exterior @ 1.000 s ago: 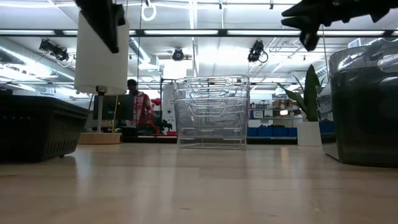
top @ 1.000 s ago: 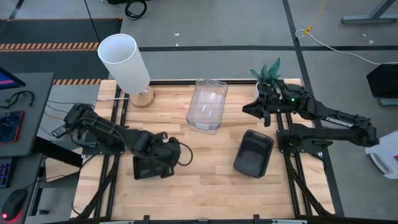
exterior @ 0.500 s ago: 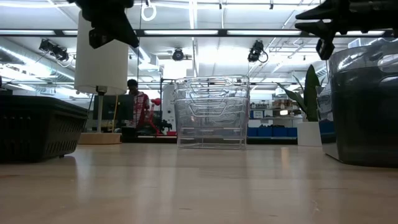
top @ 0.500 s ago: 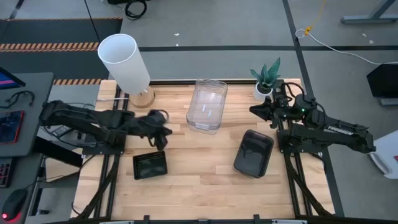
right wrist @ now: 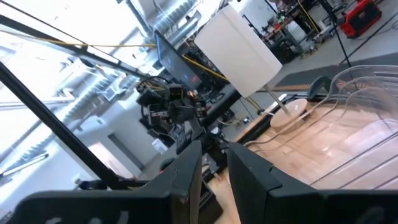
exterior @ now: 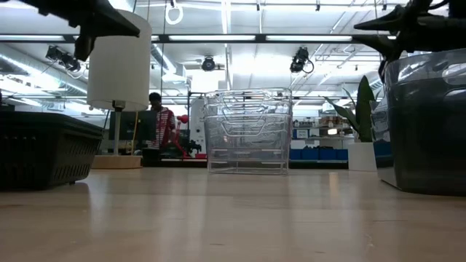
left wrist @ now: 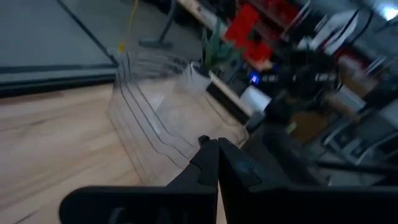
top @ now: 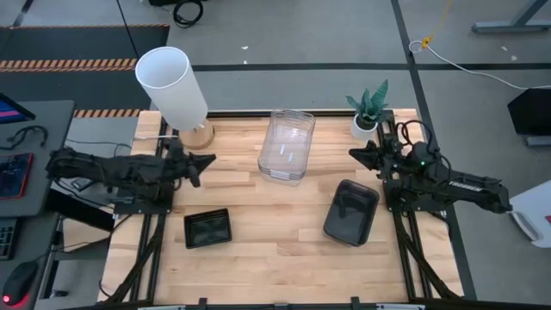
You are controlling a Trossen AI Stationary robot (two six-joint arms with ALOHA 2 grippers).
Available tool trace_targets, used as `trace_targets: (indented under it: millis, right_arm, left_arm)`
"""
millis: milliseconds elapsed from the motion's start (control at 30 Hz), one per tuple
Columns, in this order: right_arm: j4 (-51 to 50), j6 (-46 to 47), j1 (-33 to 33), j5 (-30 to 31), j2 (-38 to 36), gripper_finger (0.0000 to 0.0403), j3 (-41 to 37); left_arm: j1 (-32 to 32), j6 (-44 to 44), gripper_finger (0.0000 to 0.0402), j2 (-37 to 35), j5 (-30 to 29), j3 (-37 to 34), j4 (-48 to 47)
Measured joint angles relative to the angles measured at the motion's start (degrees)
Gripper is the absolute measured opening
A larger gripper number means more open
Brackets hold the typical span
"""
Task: Stack baskets by color
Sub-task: Return to Home Position
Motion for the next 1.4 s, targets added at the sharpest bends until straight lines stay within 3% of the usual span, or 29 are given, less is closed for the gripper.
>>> trace_targets:
  millis: [333, 567, 867, 1100, 1400]
  right_arm:
    - [2.53, -0.12, 2.77, 6.31, -1.46, 0.0083, -3.73]
    - [8.04, 2.32, 3.81, 6.83, -1.46, 0.0083, -8.26]
    - [7.33, 3.46, 4.27, 11.51, -1.00, 0.0083, -10.18]
    - [3.83, 2.14, 4.25, 16.57, -0.98, 0.0083, -10.18]
    - [1.98, -10.55, 4.25, 16.65, -0.98, 0.0083, -10.19]
  left_arm:
    - [-0.23, -2.17, 0.0004, -16.81, -9.17, -9.94, 0.32]
    - [-0.23, -7.07, 0.0003, -24.24, -9.72, -16.37, 1.06]
    - [-0.23, -9.96, 0.0004, -28.61, -10.40, -24.32, 7.15]
    - [-0.30, -10.44, 0.0004, -29.28, -6.28, -28.02, 9.54]
    - [-0.30, 0.28, 0.0028, -29.27, -3.22, -27.94, 9.05]
